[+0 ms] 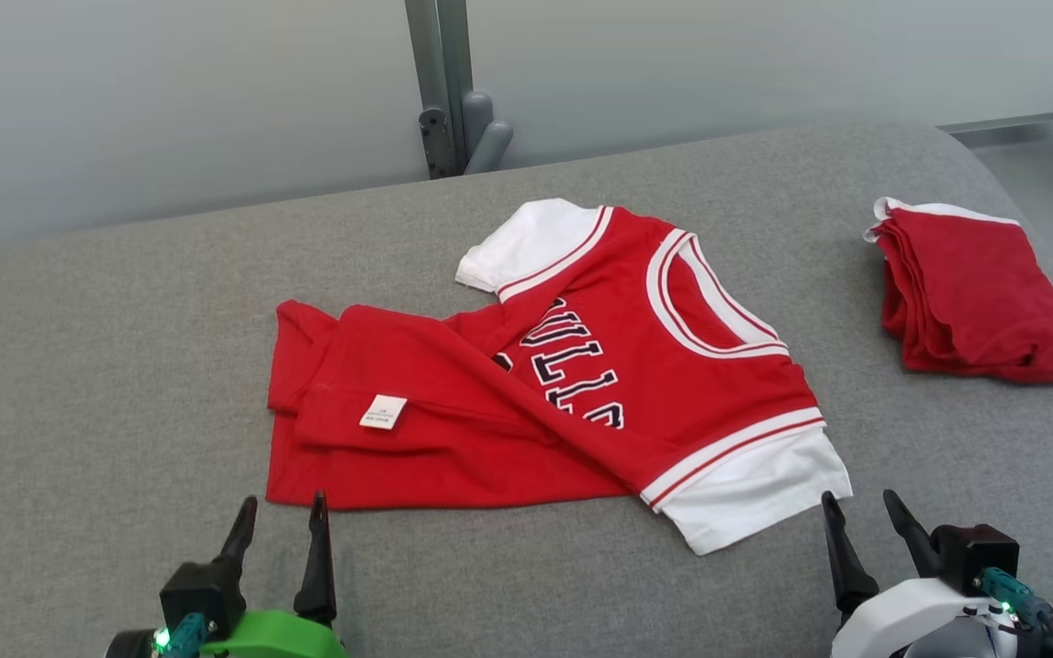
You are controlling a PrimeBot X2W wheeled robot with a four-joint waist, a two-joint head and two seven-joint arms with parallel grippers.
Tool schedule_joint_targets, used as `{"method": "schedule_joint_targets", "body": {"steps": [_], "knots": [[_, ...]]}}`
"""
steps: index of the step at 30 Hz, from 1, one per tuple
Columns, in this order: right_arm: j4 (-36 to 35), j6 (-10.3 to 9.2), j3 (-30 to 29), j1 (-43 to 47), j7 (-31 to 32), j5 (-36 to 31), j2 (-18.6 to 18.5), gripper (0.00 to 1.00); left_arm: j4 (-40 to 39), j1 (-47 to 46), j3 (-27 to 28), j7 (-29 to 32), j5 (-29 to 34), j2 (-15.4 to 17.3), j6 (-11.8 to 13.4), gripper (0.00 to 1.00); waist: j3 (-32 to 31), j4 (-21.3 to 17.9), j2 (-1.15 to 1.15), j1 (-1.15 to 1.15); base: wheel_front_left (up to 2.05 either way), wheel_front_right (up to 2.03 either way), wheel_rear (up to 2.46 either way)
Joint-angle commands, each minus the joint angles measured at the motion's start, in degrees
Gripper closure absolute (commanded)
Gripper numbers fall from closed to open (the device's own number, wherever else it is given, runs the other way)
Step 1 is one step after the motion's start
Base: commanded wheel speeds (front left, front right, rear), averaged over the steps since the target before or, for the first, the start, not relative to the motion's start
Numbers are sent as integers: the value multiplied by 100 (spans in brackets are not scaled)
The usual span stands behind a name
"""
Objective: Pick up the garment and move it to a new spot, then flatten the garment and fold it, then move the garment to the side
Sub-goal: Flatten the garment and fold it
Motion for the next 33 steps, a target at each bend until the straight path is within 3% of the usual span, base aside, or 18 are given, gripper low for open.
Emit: {"method": "schedule_joint_targets", "body": {"steps": [1,12,28,30,31,32,33], "knots": [[-34,-3,-24,80,2,-45,0,0,-26,159,1,2,-46,15,38,0,-126,35,0,0,0,0,0],[-87,-3,-34,110,2,-76,4,0,-103,253,-203,2,36,15,29,0,-4,145,0,0,0,0,0],[64,-3,-211,-438,2,-148,30,0,-18,-589,-536,1,70,15,-28,0,1005,167,0,0,0,0,0],[111,-3,-222,-489,2,-175,38,11,-12,-633,-534,2,70,15,-31,0,1045,158,0,0,0,0,0],[128,-3,-230,-512,2,-182,42,25,-7,-657,-535,2,80,15,-37,0,1061,156,0,0,0,0,0],[150,-3,-228,-526,2,-185,44,33,-3,-674,-527,1,92,15,-44,0,1074,155,0,0,0,0,0],[176,-3,-220,-531,2,-183,46,58,2,-682,-513,2,104,15,-54,0,1085,152,0,0,0,0,0]]}}
